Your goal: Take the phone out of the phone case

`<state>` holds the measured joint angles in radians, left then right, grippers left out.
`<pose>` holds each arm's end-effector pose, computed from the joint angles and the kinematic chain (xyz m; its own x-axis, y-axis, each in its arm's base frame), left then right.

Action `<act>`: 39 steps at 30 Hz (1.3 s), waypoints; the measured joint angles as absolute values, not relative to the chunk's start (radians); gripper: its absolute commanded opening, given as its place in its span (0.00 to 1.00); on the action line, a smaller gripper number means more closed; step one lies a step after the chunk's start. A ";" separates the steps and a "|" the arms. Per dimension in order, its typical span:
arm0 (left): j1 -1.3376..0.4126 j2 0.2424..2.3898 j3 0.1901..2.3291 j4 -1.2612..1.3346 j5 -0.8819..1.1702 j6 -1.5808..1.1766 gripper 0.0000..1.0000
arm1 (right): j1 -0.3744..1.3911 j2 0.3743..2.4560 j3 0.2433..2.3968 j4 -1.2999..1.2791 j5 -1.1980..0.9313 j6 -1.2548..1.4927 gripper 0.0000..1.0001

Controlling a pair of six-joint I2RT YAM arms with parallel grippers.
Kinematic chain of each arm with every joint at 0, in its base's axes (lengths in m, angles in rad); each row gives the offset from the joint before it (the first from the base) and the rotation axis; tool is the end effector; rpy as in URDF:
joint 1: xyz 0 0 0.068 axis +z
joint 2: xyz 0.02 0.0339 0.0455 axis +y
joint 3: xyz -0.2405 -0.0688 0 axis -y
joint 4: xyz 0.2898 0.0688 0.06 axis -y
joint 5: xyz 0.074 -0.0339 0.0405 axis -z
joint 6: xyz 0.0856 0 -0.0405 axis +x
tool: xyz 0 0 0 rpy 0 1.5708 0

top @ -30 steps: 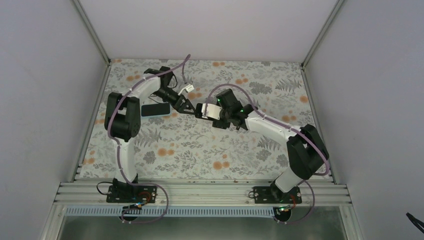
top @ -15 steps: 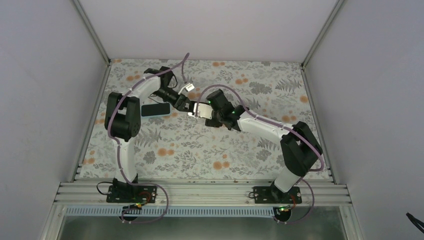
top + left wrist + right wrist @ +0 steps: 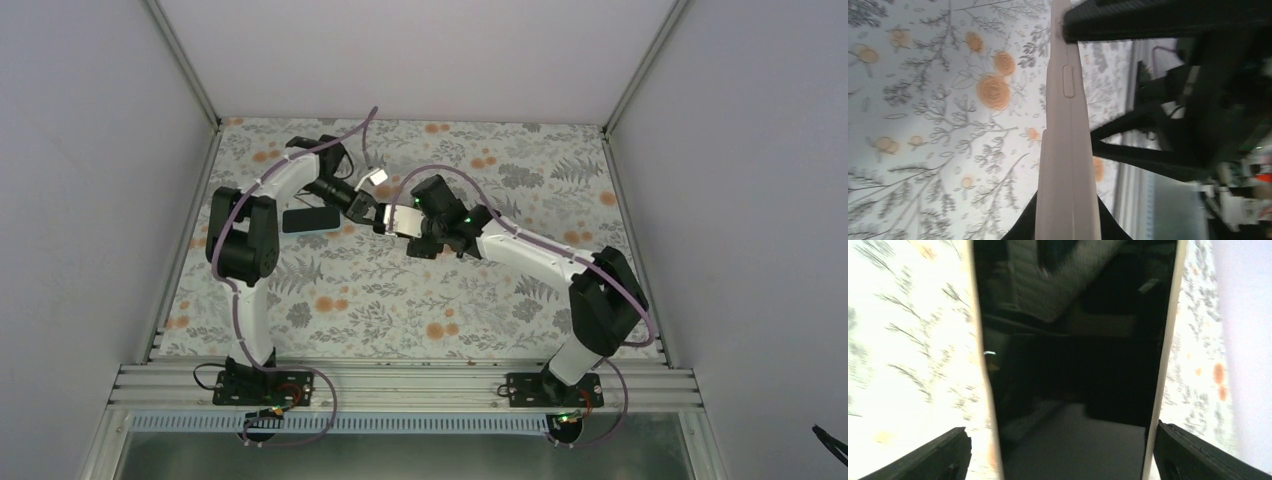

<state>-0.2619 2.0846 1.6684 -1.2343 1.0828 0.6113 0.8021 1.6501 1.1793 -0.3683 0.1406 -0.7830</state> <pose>0.3846 -0.1814 0.1469 -0.7578 0.4817 -0.4401 0.5964 0.2376 -0.7667 0.3080 0.3012 0.1571 0.0895 -0.9121 -0.4000 -0.8232 0.1583 -0.5452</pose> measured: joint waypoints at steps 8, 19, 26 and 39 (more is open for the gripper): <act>-0.301 1.877 1.573 -1.093 0.836 0.632 0.02 | 0.701 1.469 1.212 -0.595 -0.194 -0.776 1.00; -0.633 1.531 1.332 -0.877 0.367 0.670 0.02 | 0.456 1.369 1.142 -0.779 -0.480 -0.911 0.99; -0.653 1.527 1.329 -0.846 0.260 0.667 0.02 | 0.435 1.411 1.102 -0.775 -0.494 -0.919 0.99; -0.728 1.527 1.329 -0.877 0.223 0.663 0.02 | 0.412 1.468 1.069 -0.658 -0.453 -0.881 0.98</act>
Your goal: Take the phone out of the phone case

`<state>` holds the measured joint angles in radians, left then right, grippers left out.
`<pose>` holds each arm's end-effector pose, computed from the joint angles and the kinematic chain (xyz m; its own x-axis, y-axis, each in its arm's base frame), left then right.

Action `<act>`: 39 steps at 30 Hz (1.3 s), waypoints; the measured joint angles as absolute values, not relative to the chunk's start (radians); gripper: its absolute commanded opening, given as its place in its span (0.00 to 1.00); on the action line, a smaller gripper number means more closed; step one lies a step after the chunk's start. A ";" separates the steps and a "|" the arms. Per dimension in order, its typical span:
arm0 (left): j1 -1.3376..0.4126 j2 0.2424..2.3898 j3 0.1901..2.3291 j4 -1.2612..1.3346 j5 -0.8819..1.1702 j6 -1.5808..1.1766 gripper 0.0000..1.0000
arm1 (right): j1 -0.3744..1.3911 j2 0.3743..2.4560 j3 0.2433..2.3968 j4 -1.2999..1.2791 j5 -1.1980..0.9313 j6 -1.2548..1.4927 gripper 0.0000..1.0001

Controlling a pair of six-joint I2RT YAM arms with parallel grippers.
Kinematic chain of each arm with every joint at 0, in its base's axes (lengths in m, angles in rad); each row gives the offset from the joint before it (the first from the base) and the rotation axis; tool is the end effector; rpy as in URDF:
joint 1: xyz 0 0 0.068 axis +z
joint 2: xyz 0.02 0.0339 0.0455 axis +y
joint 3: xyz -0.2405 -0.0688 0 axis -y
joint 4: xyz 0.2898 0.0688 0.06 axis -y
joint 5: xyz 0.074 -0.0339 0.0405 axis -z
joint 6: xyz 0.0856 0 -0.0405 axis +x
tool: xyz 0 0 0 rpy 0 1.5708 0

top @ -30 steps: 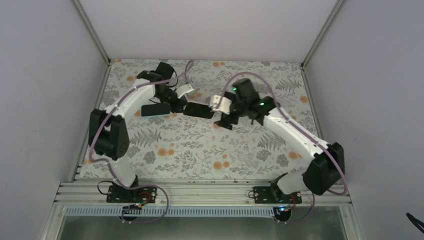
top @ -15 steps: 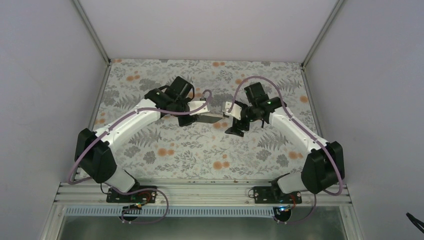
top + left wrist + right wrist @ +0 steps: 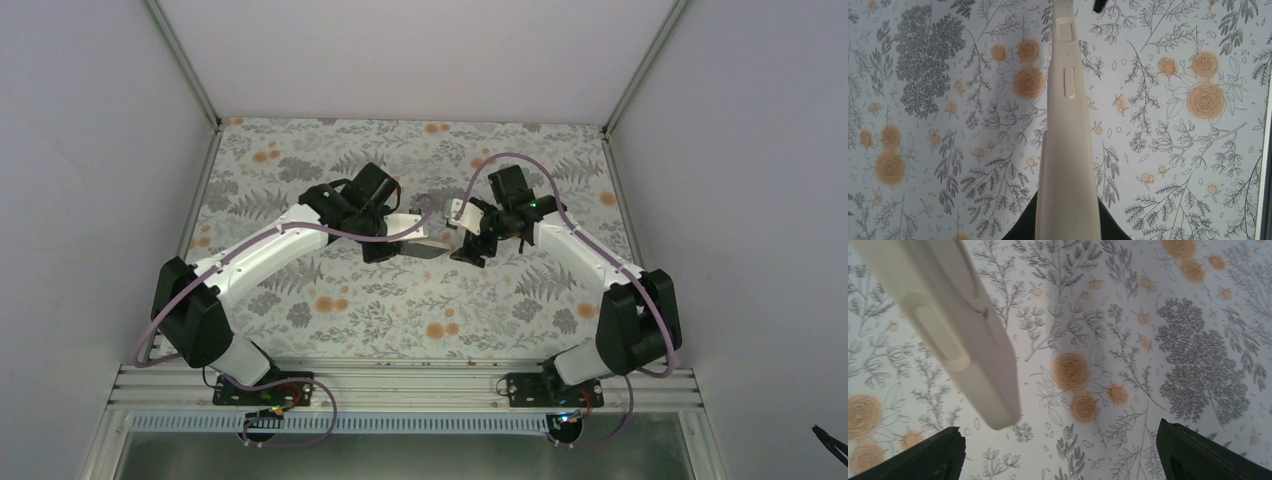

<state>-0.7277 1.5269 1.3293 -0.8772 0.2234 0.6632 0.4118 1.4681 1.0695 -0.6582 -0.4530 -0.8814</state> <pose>0.2714 -0.2671 0.2172 -0.0697 0.8661 -0.4950 0.9775 0.1584 0.1394 0.3149 0.1784 0.1641 -0.0777 -0.7910 -0.6068 -0.9701 0.2004 -0.1370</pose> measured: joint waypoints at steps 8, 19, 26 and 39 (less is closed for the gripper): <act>-0.742 1.527 1.329 -0.908 0.214 0.660 0.02 | 0.377 1.540 1.091 -0.614 -0.431 -0.870 0.97; -0.755 1.527 1.329 -0.910 0.189 0.651 0.02 | 0.371 1.563 1.126 -0.645 -0.433 -0.876 0.94; -0.755 1.527 1.329 -0.907 0.173 0.650 0.02 | 0.372 1.542 1.109 -0.708 -0.424 -0.900 0.94; -0.755 1.550 1.329 -0.905 0.174 0.644 0.02 | 0.393 1.552 1.126 -0.722 -0.434 -0.892 0.92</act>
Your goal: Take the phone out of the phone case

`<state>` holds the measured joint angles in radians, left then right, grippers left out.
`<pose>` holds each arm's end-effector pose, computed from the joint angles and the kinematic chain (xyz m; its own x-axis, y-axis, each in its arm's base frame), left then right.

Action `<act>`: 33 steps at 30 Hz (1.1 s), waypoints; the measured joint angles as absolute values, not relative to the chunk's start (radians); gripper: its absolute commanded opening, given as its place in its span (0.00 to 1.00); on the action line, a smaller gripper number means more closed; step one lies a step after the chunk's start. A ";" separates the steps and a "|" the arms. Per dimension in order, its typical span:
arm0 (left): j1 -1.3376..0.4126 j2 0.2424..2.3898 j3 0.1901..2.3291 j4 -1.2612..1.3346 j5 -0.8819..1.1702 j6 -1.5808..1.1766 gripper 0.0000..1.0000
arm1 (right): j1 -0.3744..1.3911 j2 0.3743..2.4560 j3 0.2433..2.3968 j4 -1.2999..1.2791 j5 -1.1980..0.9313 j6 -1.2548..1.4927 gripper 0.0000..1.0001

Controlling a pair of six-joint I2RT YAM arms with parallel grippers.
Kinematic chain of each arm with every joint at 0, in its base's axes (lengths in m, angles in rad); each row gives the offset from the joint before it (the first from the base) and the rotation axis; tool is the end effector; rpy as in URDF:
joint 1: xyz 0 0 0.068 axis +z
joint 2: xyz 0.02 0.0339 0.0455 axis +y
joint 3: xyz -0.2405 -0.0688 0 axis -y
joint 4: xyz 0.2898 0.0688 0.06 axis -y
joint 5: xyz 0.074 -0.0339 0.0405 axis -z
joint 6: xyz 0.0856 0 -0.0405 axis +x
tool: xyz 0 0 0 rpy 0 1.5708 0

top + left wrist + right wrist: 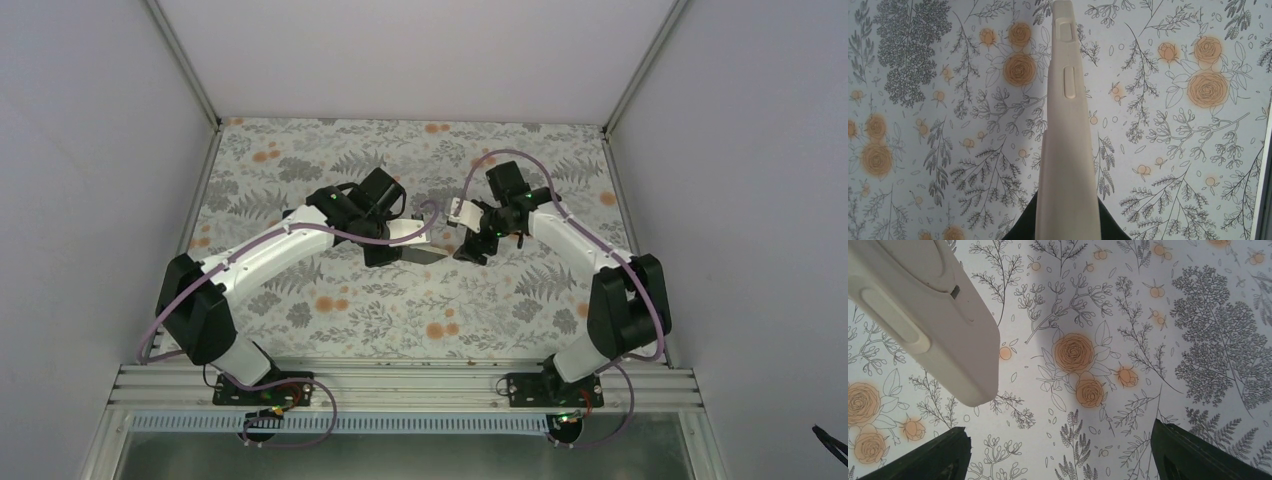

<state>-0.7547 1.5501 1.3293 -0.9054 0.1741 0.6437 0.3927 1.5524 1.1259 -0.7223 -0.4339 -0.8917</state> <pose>0.2659 -0.2705 0.2061 -0.0885 0.8947 -0.4379 0.9778 0.1619 0.1330 0.3247 0.1734 0.1503 -0.1354 -0.8203 -0.5557 -0.9738 0.2135 -0.0778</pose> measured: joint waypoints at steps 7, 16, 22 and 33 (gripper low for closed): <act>-0.755 1.552 1.330 -0.905 0.175 0.643 0.02 | 0.419 1.575 1.131 -0.722 -0.441 -0.889 0.92; -0.756 1.552 1.332 -0.906 0.176 0.640 0.02 | 0.425 1.581 1.133 -0.699 -0.434 -0.878 0.92; -0.756 1.553 1.336 -0.907 0.167 0.632 0.02 | 0.425 1.594 1.135 -0.665 -0.405 -0.862 0.92; -0.755 1.553 1.341 -0.896 0.144 0.616 0.02 | 0.433 1.629 1.164 -0.634 -0.348 -0.844 0.92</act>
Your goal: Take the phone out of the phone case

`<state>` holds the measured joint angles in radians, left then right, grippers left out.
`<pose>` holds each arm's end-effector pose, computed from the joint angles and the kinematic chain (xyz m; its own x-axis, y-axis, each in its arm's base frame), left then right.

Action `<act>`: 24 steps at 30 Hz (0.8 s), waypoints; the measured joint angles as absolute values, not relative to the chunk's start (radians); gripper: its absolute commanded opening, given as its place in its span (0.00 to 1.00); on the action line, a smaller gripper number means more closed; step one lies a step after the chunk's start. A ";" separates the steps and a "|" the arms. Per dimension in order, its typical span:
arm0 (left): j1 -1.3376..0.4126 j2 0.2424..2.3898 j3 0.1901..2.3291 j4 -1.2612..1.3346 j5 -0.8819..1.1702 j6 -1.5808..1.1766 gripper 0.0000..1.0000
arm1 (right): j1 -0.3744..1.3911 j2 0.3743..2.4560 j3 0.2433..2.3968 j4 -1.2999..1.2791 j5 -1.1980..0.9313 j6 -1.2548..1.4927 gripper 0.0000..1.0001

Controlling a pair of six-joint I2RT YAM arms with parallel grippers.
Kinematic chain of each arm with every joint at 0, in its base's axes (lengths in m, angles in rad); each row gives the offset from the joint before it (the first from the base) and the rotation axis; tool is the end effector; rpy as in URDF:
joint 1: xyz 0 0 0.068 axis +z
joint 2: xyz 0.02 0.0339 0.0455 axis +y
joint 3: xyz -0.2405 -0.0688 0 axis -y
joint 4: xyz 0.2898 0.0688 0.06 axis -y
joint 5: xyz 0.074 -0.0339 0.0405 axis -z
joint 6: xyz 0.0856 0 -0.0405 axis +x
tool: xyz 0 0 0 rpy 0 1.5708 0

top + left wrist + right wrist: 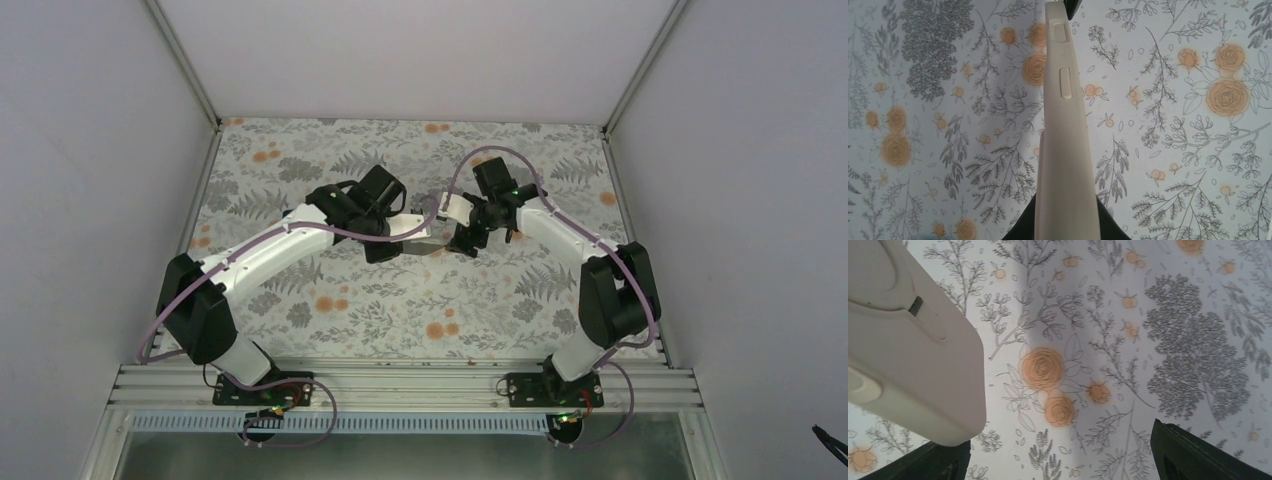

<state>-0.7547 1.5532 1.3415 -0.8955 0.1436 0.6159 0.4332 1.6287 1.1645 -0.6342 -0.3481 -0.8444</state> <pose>0.2704 -0.2711 0.2098 -0.1132 0.8913 -0.4389 0.9679 0.1987 0.1538 0.3419 0.1903 0.1400 -0.1365 -0.8374 -0.5293 -0.9599 0.2440 -0.1384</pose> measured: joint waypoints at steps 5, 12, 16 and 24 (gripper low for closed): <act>-0.754 1.555 1.343 -0.873 0.129 0.612 0.02 | 0.433 1.648 1.212 -0.649 -0.315 -0.845 0.92; -0.754 1.576 1.343 -0.860 0.113 0.612 0.02 | 0.437 1.708 1.262 -0.665 -0.273 -0.857 0.92; -0.754 1.583 1.343 -0.863 0.108 0.613 0.02 | 0.437 1.745 1.293 -0.669 -0.249 -0.871 0.92; -0.799 1.583 1.342 -0.926 0.231 0.644 0.02 | 0.423 1.777 1.380 -0.538 -0.176 -0.875 0.92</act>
